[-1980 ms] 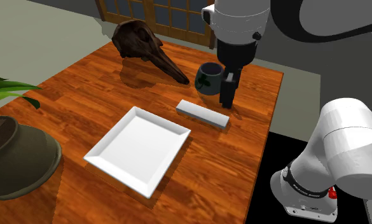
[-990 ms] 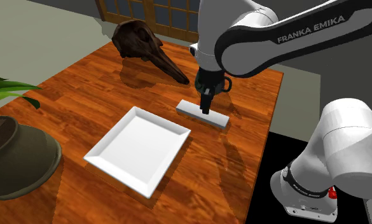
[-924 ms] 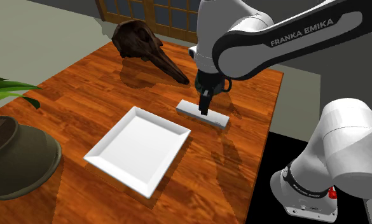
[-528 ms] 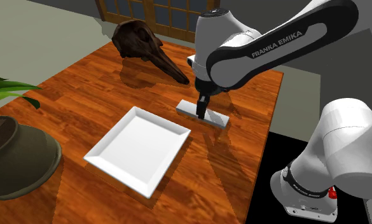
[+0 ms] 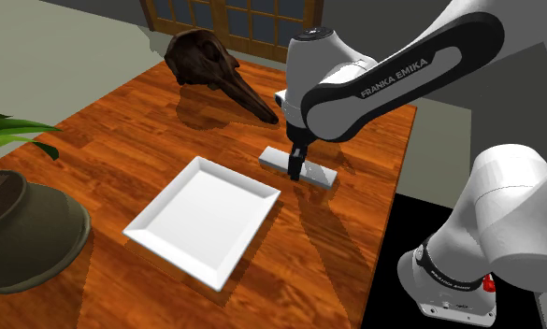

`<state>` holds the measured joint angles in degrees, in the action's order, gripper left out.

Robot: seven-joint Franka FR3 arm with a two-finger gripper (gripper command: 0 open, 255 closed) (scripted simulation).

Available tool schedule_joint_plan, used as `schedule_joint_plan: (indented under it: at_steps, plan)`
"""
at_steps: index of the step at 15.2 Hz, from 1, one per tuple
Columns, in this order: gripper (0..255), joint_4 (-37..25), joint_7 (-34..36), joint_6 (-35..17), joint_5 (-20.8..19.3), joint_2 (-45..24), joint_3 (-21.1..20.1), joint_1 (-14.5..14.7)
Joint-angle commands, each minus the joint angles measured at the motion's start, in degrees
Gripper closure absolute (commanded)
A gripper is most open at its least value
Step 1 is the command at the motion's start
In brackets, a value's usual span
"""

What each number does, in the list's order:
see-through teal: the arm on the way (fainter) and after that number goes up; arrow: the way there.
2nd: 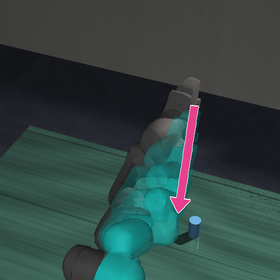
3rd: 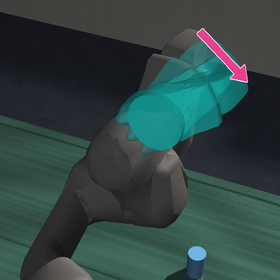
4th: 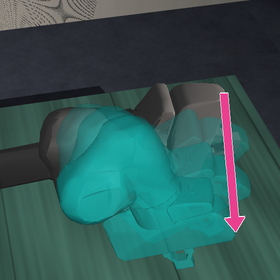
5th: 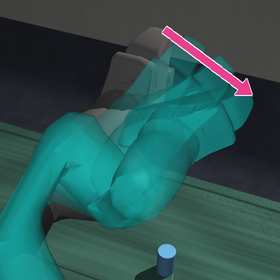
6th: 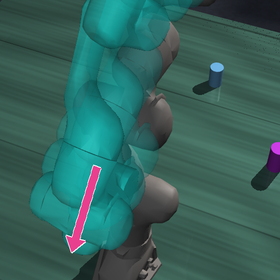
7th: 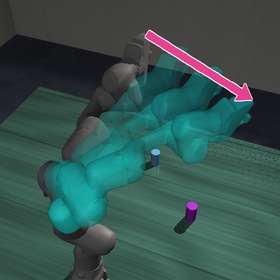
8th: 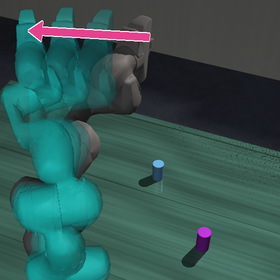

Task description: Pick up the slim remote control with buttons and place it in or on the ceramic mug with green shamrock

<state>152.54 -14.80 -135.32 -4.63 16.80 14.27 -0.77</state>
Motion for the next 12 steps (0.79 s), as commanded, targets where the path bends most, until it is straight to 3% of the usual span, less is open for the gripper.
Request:
schedule_joint_plan:
  at_steps: [1,3,4,12]
  plan:
    - [0,0.0,0.0,0.0,0.0,0.0,0.0,0.0]
    - [0,0.0,0.0,0.0,0.0,0.0,0.0,0.0]
    - [255,0.0,0.0,0.0,0.0,0.0,0.0,0.0]
    - [255,0.0,0.0,0.0,0.0,0.0,0.0,0.0]
